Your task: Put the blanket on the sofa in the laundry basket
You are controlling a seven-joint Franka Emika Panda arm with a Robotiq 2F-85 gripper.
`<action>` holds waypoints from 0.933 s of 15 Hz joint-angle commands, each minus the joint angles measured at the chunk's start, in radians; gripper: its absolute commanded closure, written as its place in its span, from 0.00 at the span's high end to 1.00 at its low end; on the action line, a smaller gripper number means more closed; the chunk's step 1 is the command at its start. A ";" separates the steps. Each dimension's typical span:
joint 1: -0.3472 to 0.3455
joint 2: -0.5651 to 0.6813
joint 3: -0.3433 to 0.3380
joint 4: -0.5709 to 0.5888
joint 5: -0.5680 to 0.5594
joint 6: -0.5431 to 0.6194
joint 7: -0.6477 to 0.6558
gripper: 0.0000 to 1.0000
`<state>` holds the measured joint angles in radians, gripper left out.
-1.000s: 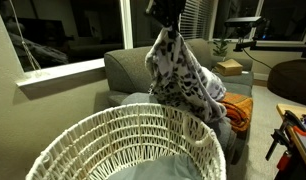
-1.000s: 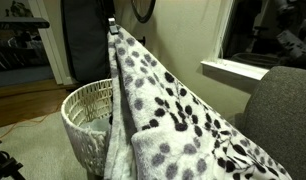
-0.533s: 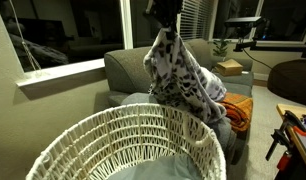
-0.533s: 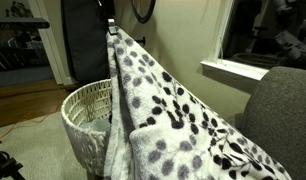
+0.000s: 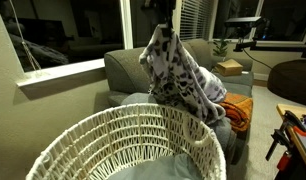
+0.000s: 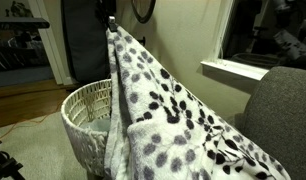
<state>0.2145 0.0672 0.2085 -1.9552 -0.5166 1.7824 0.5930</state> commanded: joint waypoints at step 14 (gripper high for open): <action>0.078 0.128 0.020 0.154 0.022 -0.026 -0.189 0.03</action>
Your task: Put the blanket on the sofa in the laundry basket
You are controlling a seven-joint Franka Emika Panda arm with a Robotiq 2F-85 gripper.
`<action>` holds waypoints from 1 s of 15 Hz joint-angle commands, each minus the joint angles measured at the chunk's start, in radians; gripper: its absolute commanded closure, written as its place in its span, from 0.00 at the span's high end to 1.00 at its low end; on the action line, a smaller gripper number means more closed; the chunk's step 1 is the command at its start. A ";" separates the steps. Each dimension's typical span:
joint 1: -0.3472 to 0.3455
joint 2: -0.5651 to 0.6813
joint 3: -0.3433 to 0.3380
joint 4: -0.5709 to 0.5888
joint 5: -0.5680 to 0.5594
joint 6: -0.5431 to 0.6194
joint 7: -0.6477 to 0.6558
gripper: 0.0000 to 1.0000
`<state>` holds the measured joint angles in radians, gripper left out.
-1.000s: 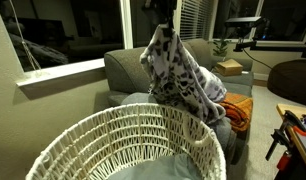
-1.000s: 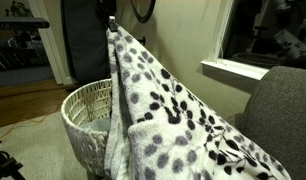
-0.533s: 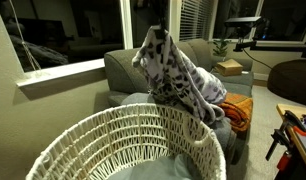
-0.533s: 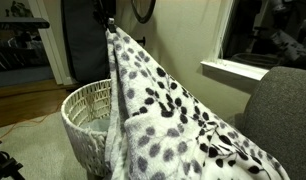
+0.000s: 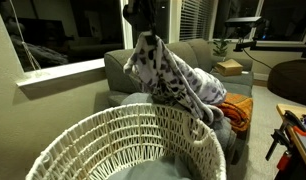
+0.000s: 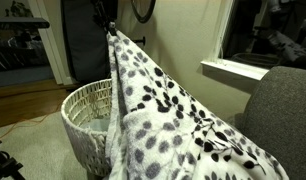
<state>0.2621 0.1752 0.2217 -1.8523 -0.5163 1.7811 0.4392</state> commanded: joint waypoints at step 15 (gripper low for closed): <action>0.050 0.054 -0.030 0.071 0.004 -0.017 -0.015 0.90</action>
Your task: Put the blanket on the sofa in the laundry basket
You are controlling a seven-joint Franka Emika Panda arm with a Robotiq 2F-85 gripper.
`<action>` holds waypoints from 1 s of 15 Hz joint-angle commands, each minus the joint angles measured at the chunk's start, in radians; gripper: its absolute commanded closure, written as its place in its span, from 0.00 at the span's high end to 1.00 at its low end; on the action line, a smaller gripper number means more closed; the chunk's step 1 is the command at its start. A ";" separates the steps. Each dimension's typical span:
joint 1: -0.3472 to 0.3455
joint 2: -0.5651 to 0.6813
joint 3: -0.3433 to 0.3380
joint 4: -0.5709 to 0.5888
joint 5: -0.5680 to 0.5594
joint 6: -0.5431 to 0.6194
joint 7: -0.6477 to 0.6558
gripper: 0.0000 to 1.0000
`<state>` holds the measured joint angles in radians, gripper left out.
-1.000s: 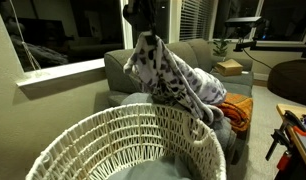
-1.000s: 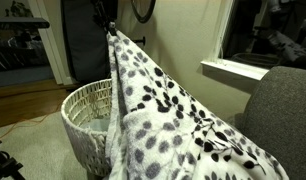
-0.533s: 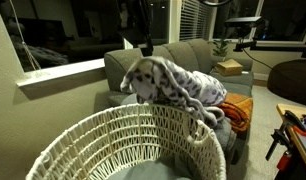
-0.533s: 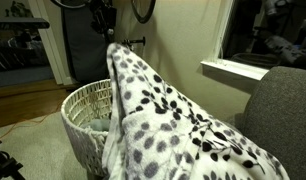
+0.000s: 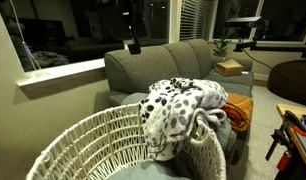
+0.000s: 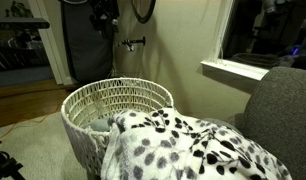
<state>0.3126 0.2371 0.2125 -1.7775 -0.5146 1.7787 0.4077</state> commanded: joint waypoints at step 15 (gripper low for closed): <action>-0.066 0.070 -0.150 -0.038 0.020 -0.017 0.171 1.00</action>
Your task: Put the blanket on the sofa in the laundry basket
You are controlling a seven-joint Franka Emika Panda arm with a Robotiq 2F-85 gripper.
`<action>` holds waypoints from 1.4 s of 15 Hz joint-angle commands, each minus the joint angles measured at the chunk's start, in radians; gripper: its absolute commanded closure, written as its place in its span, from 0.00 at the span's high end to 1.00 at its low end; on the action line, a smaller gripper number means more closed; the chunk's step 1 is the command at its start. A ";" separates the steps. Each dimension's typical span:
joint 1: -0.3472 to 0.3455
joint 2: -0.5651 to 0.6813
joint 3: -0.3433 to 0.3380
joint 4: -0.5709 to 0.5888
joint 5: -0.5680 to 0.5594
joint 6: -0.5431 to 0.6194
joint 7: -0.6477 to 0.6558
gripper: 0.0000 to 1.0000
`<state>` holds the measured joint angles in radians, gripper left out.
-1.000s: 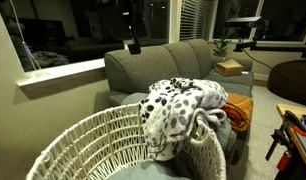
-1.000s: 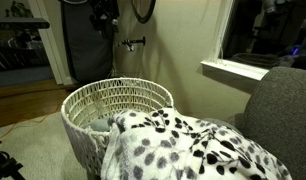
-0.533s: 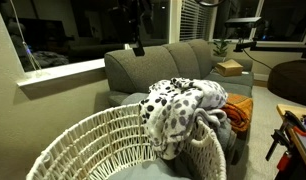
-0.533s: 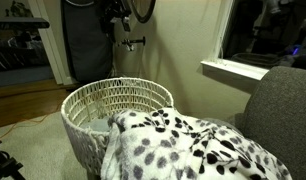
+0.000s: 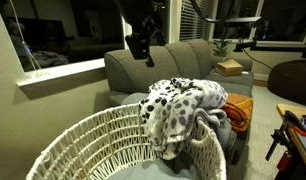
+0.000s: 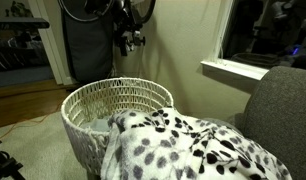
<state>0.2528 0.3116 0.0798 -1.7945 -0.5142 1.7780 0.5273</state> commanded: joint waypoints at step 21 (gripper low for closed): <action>-0.054 0.124 -0.098 -0.061 0.077 -0.141 0.414 1.00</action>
<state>0.2071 0.4389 -0.0050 -1.8341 -0.4626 1.6561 0.8957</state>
